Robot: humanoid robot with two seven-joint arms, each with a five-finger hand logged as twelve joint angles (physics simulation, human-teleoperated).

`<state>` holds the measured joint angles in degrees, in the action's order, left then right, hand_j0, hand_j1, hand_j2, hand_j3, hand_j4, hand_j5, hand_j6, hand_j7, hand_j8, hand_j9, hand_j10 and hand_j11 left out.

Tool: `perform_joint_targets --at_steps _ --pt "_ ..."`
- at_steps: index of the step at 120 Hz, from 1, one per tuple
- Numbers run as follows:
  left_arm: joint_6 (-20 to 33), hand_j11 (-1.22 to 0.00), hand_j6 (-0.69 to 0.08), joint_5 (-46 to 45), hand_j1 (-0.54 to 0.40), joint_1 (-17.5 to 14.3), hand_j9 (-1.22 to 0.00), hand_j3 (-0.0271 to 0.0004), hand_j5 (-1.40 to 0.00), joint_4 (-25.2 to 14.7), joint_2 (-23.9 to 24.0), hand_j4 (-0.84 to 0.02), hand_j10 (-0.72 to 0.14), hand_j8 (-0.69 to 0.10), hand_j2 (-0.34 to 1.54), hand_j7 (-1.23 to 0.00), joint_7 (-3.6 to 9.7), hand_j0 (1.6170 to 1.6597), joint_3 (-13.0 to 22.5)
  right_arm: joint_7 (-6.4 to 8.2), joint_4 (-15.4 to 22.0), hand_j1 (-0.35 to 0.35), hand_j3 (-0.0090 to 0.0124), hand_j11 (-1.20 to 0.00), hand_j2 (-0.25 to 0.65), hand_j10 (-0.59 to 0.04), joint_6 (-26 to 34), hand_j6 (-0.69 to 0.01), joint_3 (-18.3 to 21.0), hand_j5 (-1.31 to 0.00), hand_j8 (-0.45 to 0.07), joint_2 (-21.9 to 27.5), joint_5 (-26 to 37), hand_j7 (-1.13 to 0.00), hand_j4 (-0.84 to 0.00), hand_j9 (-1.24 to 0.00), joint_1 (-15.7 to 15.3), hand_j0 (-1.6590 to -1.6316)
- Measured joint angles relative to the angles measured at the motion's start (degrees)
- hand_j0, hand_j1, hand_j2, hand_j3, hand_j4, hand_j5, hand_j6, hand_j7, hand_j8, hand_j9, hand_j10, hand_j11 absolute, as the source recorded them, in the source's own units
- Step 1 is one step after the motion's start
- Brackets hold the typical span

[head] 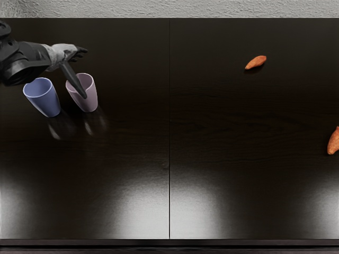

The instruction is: Pick up cup and place in cup with left hand

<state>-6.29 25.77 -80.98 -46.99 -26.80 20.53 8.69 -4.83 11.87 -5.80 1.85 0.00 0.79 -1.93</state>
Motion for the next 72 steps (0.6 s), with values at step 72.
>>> perform_joint_targets --at_steps 72 --pt "13.52 -0.39 -0.302 2.15 -0.008 -0.13 -0.39 0.0 -0.39 -9.72 -0.29 -0.301 -0.301 -0.301 0.06 -0.39 -0.05 1.658 7.6 0.0 0.0 -0.329 0.0 -0.02 -0.003 -0.017 0.0 -0.017 0.0 -0.02 -0.017 0.0 0.0 -0.02 -0.017 -0.02 0.0 -1.6581"
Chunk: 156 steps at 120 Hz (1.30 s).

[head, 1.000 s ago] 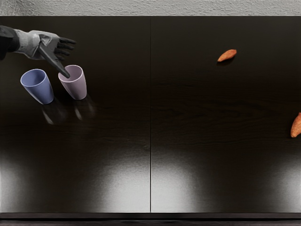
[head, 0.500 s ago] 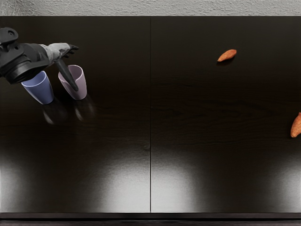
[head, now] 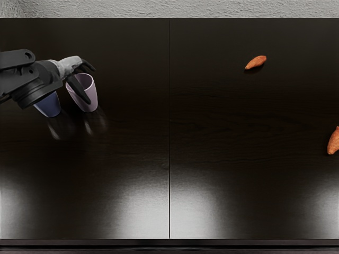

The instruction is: Pick up cup and place in cup with left hand

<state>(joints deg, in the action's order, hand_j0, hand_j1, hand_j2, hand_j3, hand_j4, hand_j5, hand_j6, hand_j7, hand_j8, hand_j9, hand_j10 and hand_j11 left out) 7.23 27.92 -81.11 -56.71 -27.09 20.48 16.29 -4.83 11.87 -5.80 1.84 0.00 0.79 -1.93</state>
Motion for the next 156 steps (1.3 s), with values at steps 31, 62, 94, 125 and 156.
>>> perform_joint_targets --at_steps 31,62,94,125,156 --pt "-0.09 -0.55 -0.388 -0.06 -0.114 -0.44 -0.55 0.0 -0.55 -1.04 -0.41 -0.411 -0.319 -0.294 0.08 -0.55 0.01 1.6563 0.23 0.0 0.0 -0.329 0.0 -0.02 -0.003 -0.017 0.0 -0.017 0.0 -0.02 -0.017 0.0 0.0 -0.02 -0.017 -0.02 0.0 -1.6581" --pt "-0.44 -0.62 -0.373 -0.22 -0.128 -4.13 -0.62 0.0 -0.63 -5.05 -4.11 -0.446 -0.282 -0.255 0.08 -0.63 0.2 1.655 0.24 0.0 0.0 -0.329 0.0 -0.02 -0.003 -0.017 0.0 -0.017 0.0 -0.02 -0.017 0.0 0.0 -0.02 -0.017 -0.02 0.0 -1.6581" --pt "-1.5 -0.64 -0.364 -0.29 -0.139 -7.81 -0.63 0.0 -0.64 -10.66 -10.44 -0.458 -0.279 -0.252 0.09 -0.65 0.66 1.6542 0.25 0.0 0.0 -0.329 0.0 -0.02 -0.003 -0.017 0.0 -0.017 0.0 -0.02 -0.017 0.0 0.0 -0.02 -0.017 -0.02 0.0 -1.6581" --pt "-6.54 -0.64 -0.368 -0.23 -0.13 -11.58 -0.64 0.0 -0.66 -14.1 -16.03 -0.452 -0.268 -0.247 0.09 -0.67 1.26 1.6534 0.24 0.0 0.0 -0.329 0.0 -0.02 -0.003 -0.017 0.0 -0.017 0.0 -0.02 -0.017 0.0 0.0 -0.02 -0.017 -0.02 0.0 -1.6581" --pt "-12.09 -0.65 -0.352 -0.25 -0.157 -14.69 -0.65 0.0 -0.66 -14.99 -20.13 -0.446 -0.269 -0.235 0.12 -0.67 3.12 1.6528 -0.03 0.0 0.0 -0.329 0.0 -0.02 -0.003 -0.017 0.0 -0.017 0.0 -0.02 -0.017 0.0 0.0 -0.02 -0.017 -0.02 0.0 -1.6581"
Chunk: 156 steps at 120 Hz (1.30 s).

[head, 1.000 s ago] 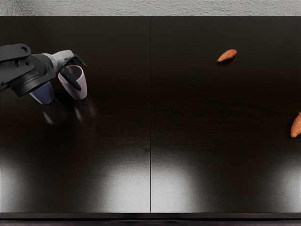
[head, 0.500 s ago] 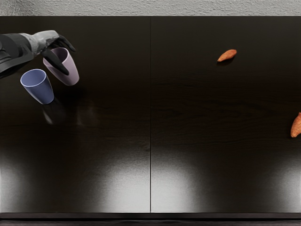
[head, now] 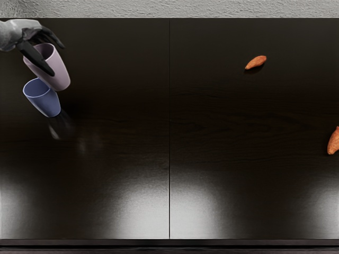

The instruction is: Pick up cup and place in cup with left hand

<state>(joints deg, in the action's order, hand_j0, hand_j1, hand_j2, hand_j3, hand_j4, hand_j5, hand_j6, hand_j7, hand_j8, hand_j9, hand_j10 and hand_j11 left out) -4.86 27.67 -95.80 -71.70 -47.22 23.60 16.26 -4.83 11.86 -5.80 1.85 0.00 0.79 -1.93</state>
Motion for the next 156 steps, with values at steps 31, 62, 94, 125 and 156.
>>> perform_joint_targets --at_steps 31,62,94,125,156 --pt "-2.51 -0.65 -0.344 0.07 -0.163 -1.31 -0.66 0.0 -0.67 -1.37 -1.74 -0.44 -0.256 -0.225 0.12 -0.67 1.49 1.6524 -0.08 0.0 0.0 -0.329 0.0 -0.02 -0.003 -0.017 0.0 -0.017 0.0 -0.02 -0.017 0.0 0.0 -0.02 -0.017 -0.02 0.0 -1.6581" --pt "-2.72 -0.64 -0.372 1.8 -0.148 -1.32 -0.65 0.0 -0.66 -1.35 -4.73 -0.443 -0.274 -0.242 0.12 -0.66 1.63 1.653 0.19 0.0 0.0 -0.329 0.0 -0.02 -0.003 -0.017 0.0 -0.017 0.0 -0.02 -0.017 0.0 0.0 -0.02 -0.017 -0.02 0.0 -1.6581" --pt "-2.16 -0.64 -0.391 3.46 -0.137 -1.06 -0.65 0.0 -0.65 -1.05 -5.25 -0.449 -0.295 -0.26 0.11 -0.65 1.59 1.6532 0.21 0.0 0.0 -0.329 0.0 -0.02 -0.003 -0.017 0.0 -0.017 0.0 -0.02 -0.017 0.0 0.0 -0.02 -0.017 -0.02 0.0 -1.6581" --pt "-0.6 -0.64 -0.382 6.0 -0.146 -0.14 -0.66 0.0 -0.65 -0.66 -5.08 -0.448 -0.289 -0.252 0.11 -0.67 1.53 1.6528 0.14 0.0 0.0 -0.329 0.0 -0.02 -0.003 -0.017 0.0 -0.017 0.0 -0.02 -0.017 0.0 0.0 -0.02 -0.017 -0.02 0.0 -1.6581" --pt "1.49 -0.64 -0.378 7.15 -0.148 0.16 -0.66 0.0 -0.65 -0.57 -5.08 -0.447 -0.285 -0.248 0.13 -0.67 1.44 1.6526 -0.01 0.0 0.0 -0.329 0.0 -0.02 -0.003 -0.017 0.0 -0.017 0.0 -0.02 -0.017 0.0 0.0 -0.02 -0.017 -0.02 0.0 -1.6581"
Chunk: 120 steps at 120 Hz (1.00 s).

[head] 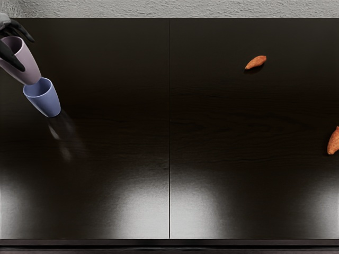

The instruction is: Pick up cup and place in cup with left hand

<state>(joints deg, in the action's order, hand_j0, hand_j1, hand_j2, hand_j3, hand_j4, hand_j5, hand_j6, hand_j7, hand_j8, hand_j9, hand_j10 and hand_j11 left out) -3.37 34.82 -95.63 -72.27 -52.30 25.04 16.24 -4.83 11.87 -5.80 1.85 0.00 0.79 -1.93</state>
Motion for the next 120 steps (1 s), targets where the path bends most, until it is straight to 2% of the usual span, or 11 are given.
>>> perform_joint_targets --at_steps 63,120 --pt "0.1 -0.64 -0.392 0.11 -0.141 2.01 -0.65 0.0 -0.64 -0.16 0.52 -0.442 -0.298 -0.258 0.13 -0.65 -0.05 1.6528 -0.51 0.0 0.0 -0.329 0.0 -0.02 -0.003 -0.017 0.0 -0.017 0.0 -0.02 -0.017 0.0 0.0 -0.02 -0.017 -0.02 0.0 -1.6581" --pt "0.27 -0.6 -0.419 0.15 -0.118 2.12 -0.61 0.0 -0.6 -0.17 0.66 -0.425 -0.324 -0.283 0.12 -0.61 -0.39 1.6536 -0.6 0.0 0.0 -0.329 0.0 -0.02 -0.003 -0.017 0.0 -0.017 0.0 -0.02 -0.017 0.0 0.0 -0.02 -0.017 -0.02 0.0 -1.6581"
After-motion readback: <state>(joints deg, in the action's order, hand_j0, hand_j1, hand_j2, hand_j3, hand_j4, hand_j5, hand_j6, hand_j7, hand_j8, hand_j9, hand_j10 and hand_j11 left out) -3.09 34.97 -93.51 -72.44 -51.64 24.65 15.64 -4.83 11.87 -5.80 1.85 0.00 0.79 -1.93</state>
